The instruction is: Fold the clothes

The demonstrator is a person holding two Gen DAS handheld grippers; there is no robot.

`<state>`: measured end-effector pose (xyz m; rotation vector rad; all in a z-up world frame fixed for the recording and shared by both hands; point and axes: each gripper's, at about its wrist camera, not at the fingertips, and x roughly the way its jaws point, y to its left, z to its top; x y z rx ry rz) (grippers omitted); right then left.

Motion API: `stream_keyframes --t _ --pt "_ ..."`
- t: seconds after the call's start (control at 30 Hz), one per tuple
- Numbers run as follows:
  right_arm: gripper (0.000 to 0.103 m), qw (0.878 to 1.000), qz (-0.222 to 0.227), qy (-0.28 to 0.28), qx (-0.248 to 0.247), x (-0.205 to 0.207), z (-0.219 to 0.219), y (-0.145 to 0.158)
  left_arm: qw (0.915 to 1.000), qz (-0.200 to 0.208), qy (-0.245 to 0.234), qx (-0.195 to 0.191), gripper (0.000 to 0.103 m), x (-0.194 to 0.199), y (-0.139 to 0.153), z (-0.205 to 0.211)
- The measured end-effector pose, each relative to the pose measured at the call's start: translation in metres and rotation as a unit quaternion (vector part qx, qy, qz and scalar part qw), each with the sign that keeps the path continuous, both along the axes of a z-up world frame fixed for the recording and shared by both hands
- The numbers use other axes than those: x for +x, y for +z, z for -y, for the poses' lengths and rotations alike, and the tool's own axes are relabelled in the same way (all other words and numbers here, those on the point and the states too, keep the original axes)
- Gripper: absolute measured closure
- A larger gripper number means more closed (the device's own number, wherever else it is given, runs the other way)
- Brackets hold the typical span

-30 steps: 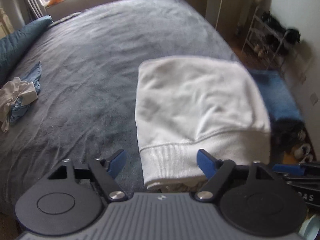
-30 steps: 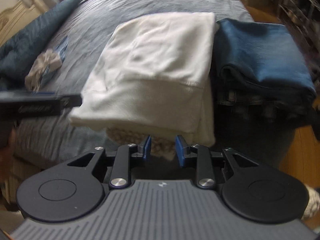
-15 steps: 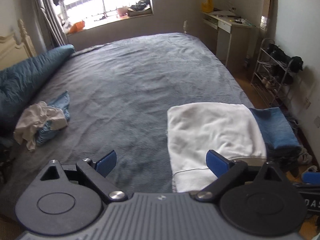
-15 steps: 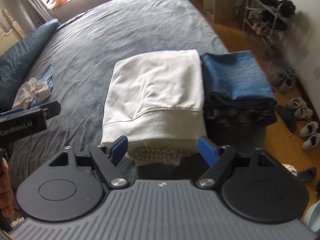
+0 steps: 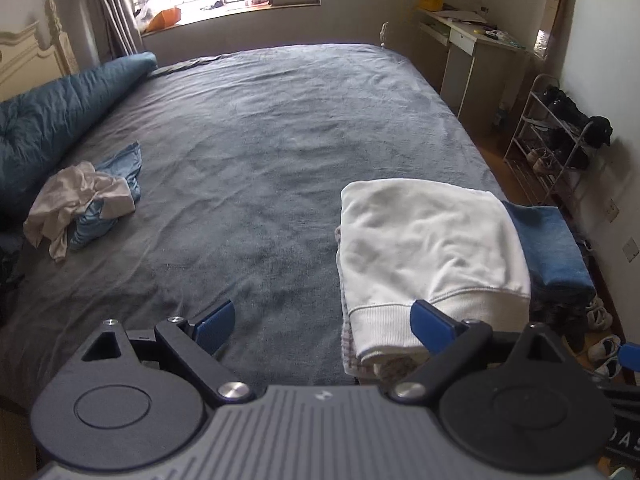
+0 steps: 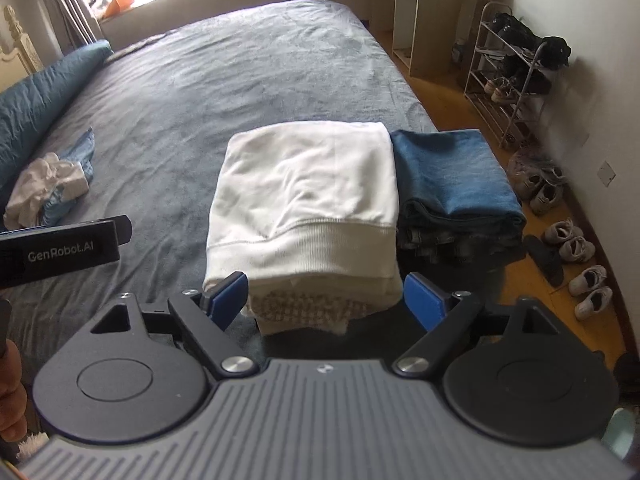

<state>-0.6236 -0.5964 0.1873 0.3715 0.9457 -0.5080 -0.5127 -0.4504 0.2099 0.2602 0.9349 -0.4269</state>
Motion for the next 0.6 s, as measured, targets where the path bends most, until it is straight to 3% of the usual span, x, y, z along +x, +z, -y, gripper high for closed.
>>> stream_keyframes --t 0.6 --pt "0.017 1.000 -0.011 0.019 -0.006 0.004 -0.013 -0.003 0.9998 -0.007 0.016 -0.003 0.009 0.006 -0.001 -0.008"
